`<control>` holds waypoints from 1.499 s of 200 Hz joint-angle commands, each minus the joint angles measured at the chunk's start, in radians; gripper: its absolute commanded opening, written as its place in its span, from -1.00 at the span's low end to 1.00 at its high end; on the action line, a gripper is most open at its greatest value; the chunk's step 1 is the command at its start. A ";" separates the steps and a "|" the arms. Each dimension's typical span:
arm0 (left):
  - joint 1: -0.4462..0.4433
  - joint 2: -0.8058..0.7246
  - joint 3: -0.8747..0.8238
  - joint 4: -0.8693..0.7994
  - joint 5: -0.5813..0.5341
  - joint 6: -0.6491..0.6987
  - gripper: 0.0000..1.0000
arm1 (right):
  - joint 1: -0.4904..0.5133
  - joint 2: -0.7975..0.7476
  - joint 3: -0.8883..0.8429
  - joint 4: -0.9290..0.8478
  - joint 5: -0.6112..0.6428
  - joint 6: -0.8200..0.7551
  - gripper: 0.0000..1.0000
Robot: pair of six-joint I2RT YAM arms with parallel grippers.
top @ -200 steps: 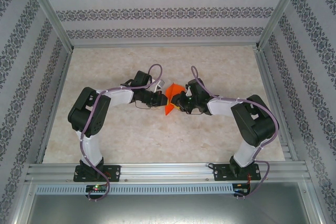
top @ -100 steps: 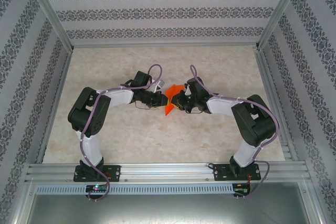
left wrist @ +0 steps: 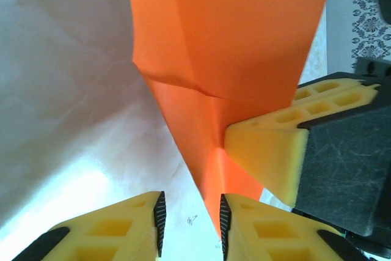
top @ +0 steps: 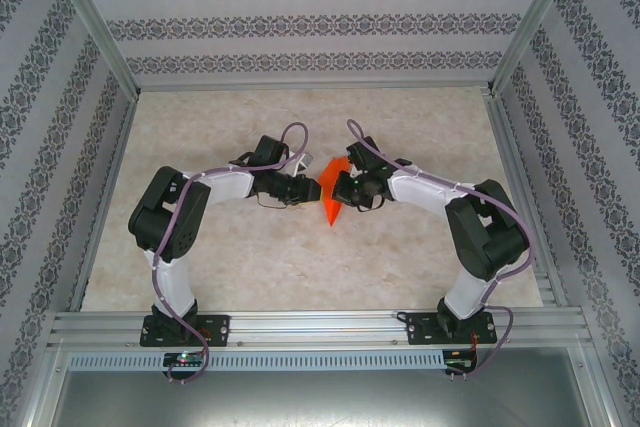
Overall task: Fold a paper plane with a square sheet of paper (pick it up from the middle)
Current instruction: Move a paper plane to the center of the table.
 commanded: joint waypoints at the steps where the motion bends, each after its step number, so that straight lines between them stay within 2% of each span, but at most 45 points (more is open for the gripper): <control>1: 0.013 -0.068 -0.020 -0.056 -0.062 0.037 -0.27 | 0.027 0.042 0.059 -0.173 0.118 -0.101 -0.92; 30: 0.014 -0.105 -0.046 -0.110 -0.135 0.052 -0.19 | 0.062 0.103 0.133 -0.239 0.176 -0.132 -0.85; 108: 0.015 -0.178 -0.118 -0.140 -0.183 0.055 -0.16 | 0.148 0.253 0.305 -0.363 0.314 -0.176 -0.75; 159: 0.015 -0.250 -0.174 -0.164 -0.198 0.058 -0.15 | 0.195 0.333 0.388 -0.398 0.347 -0.197 -0.75; 222: 0.016 -0.301 -0.229 -0.176 -0.216 0.061 -0.14 | 0.241 0.393 0.445 -0.437 0.397 -0.216 -0.67; 300: 0.033 -0.387 -0.263 -0.232 -0.274 0.085 -0.12 | 0.274 0.440 0.453 -0.457 0.461 -0.223 -0.73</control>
